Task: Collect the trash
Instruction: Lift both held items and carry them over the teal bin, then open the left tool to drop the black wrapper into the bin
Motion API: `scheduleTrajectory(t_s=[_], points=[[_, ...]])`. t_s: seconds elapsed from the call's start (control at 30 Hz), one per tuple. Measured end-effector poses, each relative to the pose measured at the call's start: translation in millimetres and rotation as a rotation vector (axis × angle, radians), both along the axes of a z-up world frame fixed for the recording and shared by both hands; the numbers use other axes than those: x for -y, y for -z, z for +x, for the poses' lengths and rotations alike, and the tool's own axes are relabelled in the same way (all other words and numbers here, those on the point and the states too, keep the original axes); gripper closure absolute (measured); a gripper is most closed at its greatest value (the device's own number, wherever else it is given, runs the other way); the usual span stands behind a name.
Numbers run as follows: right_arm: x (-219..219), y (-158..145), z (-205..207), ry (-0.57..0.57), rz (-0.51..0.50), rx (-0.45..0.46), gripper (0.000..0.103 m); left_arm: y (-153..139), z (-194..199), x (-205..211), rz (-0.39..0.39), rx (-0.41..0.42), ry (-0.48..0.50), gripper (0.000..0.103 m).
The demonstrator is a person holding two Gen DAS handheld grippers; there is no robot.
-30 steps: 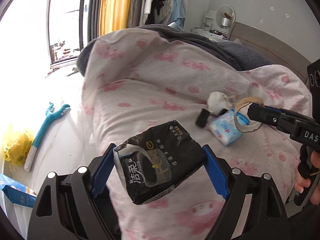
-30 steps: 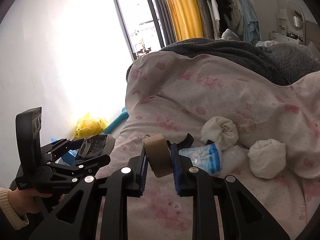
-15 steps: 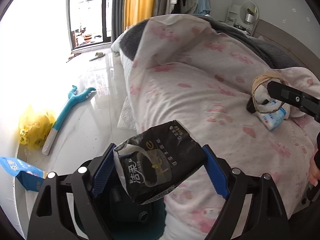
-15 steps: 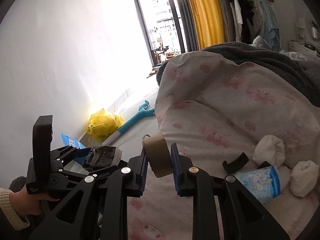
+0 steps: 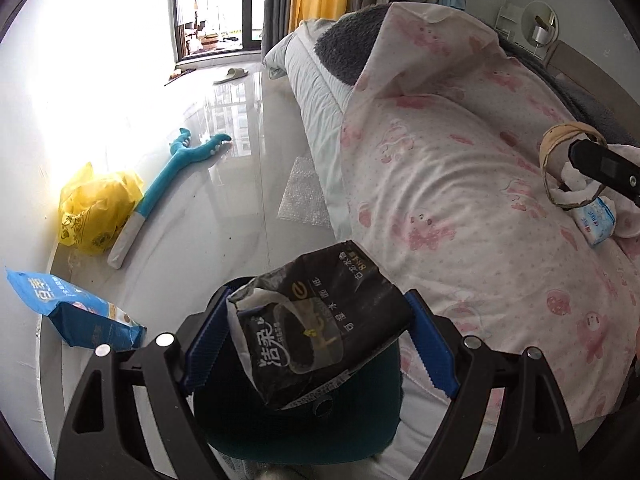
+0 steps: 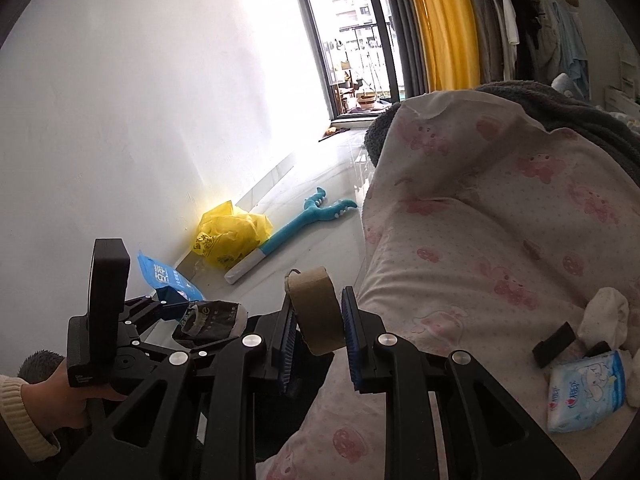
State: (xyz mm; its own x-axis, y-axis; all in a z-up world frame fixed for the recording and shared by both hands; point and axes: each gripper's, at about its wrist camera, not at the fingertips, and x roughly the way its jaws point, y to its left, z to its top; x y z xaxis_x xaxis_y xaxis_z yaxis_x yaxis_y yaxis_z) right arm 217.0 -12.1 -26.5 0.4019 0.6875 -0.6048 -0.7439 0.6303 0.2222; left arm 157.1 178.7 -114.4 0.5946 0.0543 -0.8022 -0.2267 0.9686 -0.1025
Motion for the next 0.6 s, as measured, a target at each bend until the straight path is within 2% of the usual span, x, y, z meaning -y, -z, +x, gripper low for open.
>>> scheduleTrajectory(t_s=[0.17, 0.33, 0.47, 0.6], points=[[-20.4, 6.7, -3.6, -0.019, -0.027, -0.022, 0.081, 18.8, -2.0, -19.7, -0.084, -0.068, -0.012, 0.017], [-37.7, 16.9, -3.6, -0.029, -0.054, -0.056, 0.081, 33.0, -5.0, -32.4, -0.130, -0.122, -0.020, 0.017], [-51.3, 21.7, -3.5, -0.041, -0.059, -0.079, 0.081, 48.5, -8.7, -38.5, -0.181, -0.197, -0.012, 0.015], [-64.4, 28.2, -5.5, -0.051, -0.070, -0.099, 0.081, 52.2, -15.2, -43.6, -0.181, -0.222, -0.001, 0.010]])
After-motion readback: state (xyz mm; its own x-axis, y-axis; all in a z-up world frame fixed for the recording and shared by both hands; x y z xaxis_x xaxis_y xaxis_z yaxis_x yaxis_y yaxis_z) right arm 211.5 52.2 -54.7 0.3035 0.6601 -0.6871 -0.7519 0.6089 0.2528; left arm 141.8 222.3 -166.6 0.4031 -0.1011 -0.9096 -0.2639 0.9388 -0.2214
